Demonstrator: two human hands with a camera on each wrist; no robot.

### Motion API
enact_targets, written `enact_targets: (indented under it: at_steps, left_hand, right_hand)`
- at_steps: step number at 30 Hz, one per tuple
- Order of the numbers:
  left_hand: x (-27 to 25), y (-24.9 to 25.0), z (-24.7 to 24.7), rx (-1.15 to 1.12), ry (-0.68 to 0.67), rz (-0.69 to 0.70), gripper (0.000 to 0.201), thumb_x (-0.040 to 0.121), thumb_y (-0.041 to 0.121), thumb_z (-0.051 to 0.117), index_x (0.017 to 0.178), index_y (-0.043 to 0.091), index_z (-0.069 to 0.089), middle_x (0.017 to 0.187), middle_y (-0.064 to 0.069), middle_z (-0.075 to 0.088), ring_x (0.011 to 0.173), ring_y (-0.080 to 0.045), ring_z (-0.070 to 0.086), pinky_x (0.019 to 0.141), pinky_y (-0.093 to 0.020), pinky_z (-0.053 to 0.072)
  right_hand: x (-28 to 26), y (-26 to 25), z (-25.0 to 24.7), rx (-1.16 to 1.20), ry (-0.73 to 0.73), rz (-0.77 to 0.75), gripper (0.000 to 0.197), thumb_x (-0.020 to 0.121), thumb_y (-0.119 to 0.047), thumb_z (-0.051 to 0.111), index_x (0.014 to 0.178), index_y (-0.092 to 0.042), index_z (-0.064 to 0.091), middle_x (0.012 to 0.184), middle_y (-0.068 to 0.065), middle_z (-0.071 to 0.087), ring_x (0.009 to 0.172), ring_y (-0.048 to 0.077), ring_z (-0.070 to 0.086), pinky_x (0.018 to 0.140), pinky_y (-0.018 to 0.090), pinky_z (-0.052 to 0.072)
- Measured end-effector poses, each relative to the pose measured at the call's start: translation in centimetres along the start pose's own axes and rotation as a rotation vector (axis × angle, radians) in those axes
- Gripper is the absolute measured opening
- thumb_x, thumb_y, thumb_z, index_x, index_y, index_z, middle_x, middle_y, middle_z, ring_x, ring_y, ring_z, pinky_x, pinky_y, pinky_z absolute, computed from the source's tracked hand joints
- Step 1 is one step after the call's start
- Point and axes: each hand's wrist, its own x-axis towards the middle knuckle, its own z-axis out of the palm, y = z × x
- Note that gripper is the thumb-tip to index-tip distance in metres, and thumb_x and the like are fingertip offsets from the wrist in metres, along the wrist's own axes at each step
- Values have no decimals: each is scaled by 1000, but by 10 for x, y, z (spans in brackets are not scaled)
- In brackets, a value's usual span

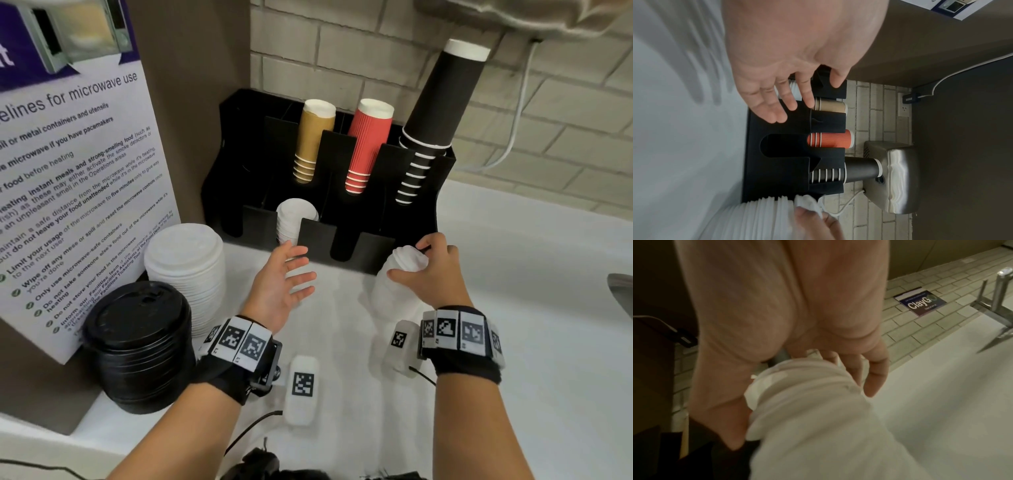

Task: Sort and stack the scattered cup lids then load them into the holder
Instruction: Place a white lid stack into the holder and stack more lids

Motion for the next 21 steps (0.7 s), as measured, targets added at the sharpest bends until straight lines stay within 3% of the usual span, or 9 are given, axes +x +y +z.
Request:
enact_targets:
  at_steps: [3,5,7,9,12,16,21]
  left_hand:
    - [-2,-1,2,38,-31,10,28,99,41,48,106,23,67,112,0,62,93,-18,66,70,-29,53]
    - [-4,-2,5,88,-107,13,25,97,42,52,114,31,66,122,1,62,99,-18,68,73,-28,56]
    - [-6,-3,9,101,-206,1,35,91,52,55,125,44,58,128,3,60,105,-20,68,80,-31,57]
    - [-6,-6,12,61,-290,-7,53,83,57,58,135,50,49,129,4,62,104,-22,68,84,-35,57]
    - [-4,-7,11,-3,-343,30,60,83,53,58,141,47,43,131,0,63,106,-24,69,83,-36,57]
    - [-2,-4,4,-31,-339,57,60,84,47,59,142,39,45,133,-6,62,107,-27,69,80,-35,57]
    - [-1,-2,-1,-30,-338,69,56,82,45,61,137,36,51,132,-12,61,105,-29,69,80,-34,57]
  right_hand:
    - [-2,-16,-4,47,13,-79,53,67,-16,84,103,-17,45,110,7,43,87,14,44,66,18,35]
    - [-7,-34,1,140,-41,-150,51,66,-19,85,101,-19,47,105,2,48,93,15,49,68,18,40]
    - [-15,-53,11,278,-165,-176,49,68,-22,84,102,-22,49,102,-3,54,97,13,54,74,21,47]
    - [-22,-66,23,377,-284,-170,46,72,-24,82,106,-23,51,105,-1,58,100,12,58,78,23,51]
    - [-29,-75,35,412,-359,-176,37,77,-26,78,105,-22,54,108,1,60,100,17,62,83,32,55]
    - [-29,-74,34,424,-409,-183,29,80,-25,76,103,-15,60,109,0,65,106,17,63,95,40,51]
    - [-26,-71,31,435,-488,-194,33,77,-20,79,102,-10,59,107,6,68,99,20,66,92,39,53]
